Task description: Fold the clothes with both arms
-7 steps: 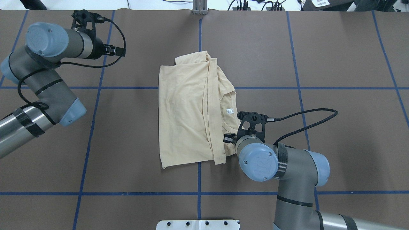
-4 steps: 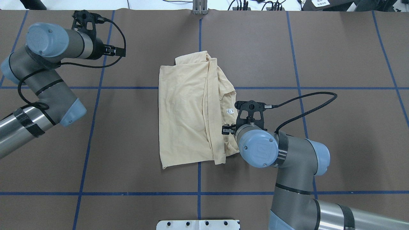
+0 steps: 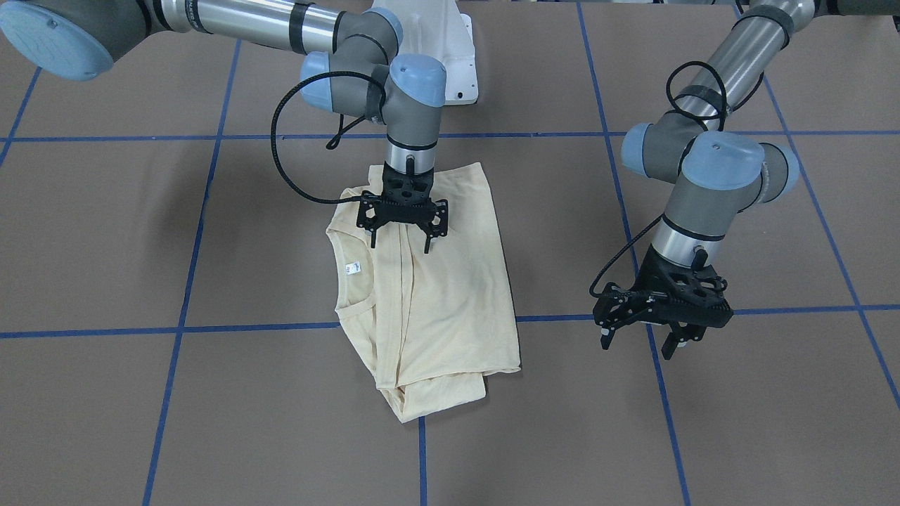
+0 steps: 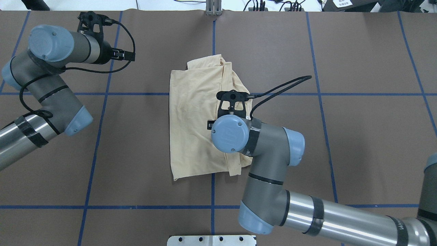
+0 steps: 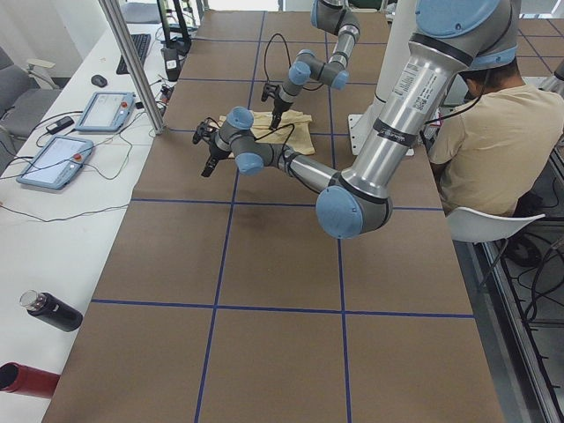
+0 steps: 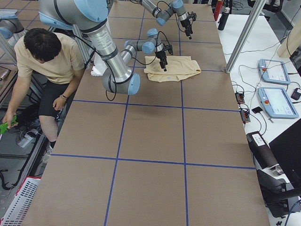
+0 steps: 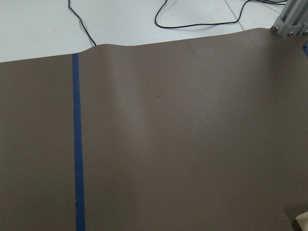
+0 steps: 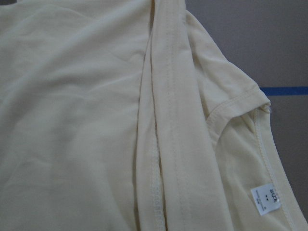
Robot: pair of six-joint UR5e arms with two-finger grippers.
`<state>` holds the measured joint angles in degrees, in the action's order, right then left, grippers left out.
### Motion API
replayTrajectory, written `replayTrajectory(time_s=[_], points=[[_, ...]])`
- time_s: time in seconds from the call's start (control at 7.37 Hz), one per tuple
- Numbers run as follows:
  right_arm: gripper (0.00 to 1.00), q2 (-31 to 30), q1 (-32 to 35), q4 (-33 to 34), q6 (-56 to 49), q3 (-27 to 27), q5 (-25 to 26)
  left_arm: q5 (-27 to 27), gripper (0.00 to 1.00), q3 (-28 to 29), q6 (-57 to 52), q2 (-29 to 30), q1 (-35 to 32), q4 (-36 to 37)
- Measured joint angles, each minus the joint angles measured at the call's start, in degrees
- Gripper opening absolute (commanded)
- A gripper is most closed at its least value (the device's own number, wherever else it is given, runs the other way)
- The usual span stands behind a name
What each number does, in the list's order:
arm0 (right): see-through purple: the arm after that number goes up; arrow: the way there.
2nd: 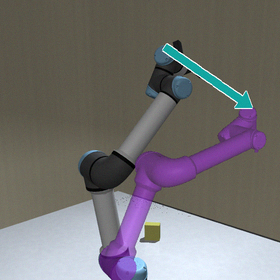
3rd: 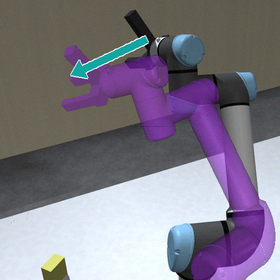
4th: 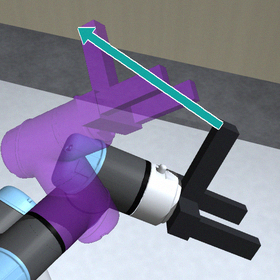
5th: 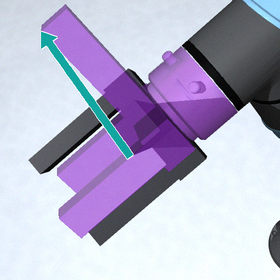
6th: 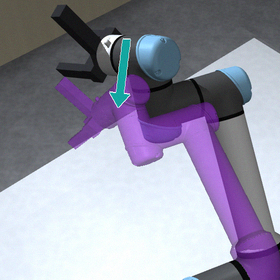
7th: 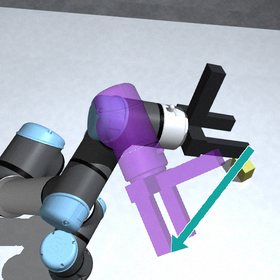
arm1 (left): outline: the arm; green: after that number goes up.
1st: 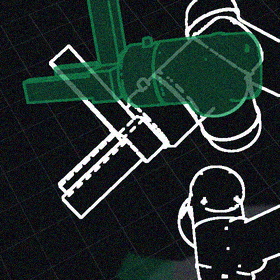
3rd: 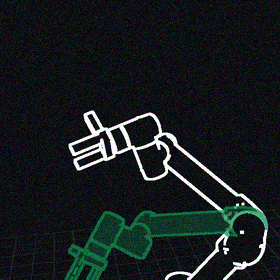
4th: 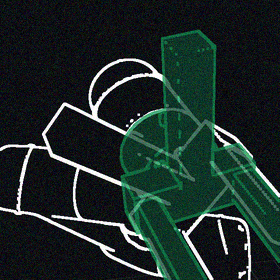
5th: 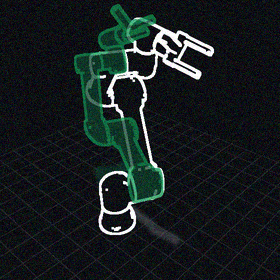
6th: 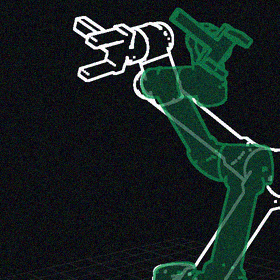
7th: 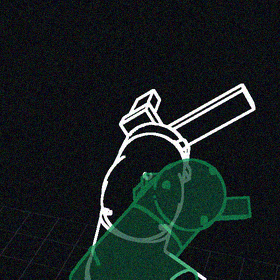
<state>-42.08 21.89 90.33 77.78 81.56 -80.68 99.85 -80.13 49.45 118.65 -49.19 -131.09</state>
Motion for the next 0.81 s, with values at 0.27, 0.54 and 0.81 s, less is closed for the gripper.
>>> replayTrajectory(time_s=[0.27, 0.54, 0.81], points=[[1.00, 0.9, 0.2, 3.6, -1.9, -1.3, -1.5, 0.0, 1.00, 0.0, 0.0, 0.0, 0.2, -0.1], [1.00, 1.0, 0.5, 5.7, -4.4, -1.5, -2.0, 0.0, 1.00, 0.1, 0.1, 0.0, 0.2, -0.1], [1.00, 1.1, 1.4, 6.9, -7.8, -1.4, -2.8, 0.0, 1.00, 0.1, 0.1, 0.0, 0.2, -0.2]])
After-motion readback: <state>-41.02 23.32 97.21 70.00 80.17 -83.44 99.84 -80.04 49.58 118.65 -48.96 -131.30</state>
